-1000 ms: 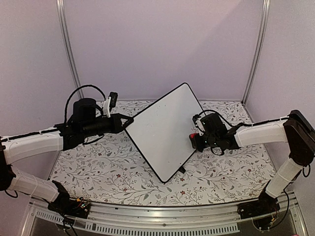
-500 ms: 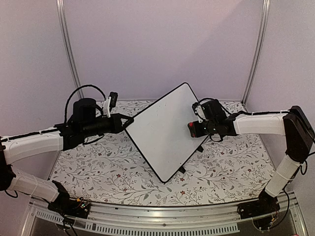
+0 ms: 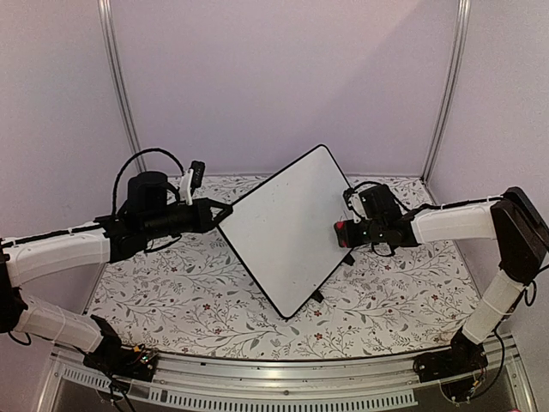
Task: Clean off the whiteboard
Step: Erase the whiteboard on the whiteboard stand.
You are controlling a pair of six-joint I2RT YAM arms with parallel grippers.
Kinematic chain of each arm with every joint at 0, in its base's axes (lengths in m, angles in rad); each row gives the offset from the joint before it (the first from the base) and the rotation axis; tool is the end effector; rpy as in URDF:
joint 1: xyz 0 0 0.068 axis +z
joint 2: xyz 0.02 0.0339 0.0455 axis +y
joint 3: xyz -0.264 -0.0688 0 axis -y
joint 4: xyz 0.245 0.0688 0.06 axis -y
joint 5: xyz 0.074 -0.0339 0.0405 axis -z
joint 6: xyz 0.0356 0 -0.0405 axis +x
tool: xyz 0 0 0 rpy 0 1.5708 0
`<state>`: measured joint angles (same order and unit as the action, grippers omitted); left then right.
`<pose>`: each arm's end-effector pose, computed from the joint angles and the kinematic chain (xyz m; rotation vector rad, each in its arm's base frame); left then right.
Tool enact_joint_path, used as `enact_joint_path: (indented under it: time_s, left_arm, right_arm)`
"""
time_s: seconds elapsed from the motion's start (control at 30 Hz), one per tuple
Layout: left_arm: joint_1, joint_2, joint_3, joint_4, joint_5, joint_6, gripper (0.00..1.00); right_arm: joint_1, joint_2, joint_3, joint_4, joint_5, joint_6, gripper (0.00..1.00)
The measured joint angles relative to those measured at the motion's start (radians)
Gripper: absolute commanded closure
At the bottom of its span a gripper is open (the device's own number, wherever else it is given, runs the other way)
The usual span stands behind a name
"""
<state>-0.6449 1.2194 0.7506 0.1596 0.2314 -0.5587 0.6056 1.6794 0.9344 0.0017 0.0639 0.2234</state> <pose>0.2175 -0.1738 0.2711 0.2559 1.9921 -1.0192 0.2891 0.1974 0.1798 -0.4117 2.3010 0.3450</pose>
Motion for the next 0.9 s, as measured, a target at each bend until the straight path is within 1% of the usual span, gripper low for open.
enact_joint_path:
  time_s: [0.3,0.5,0.67,0.9]
  left_arm:
    - [0.000,0.000,0.000,0.005,0.009,0.000,1.00]
    - [0.000,0.000,0.000,0.008,0.016,0.005,1.00]
    - [0.000,0.000,0.000,0.010,0.018,0.007,1.00]
    - [0.000,0.000,0.000,0.007,0.008,0.002,1.00]
  right_arm:
    - [-0.016,-0.032,-0.124,0.087,-0.027,0.007,0.78]
    - [-0.017,-0.070,-0.186,0.109,-0.091,0.001,0.78]
    - [-0.017,-0.072,-0.179,0.086,-0.103,-0.005,0.78]
    - [-0.015,-0.034,-0.073,-0.023,-0.061,-0.004,0.77]
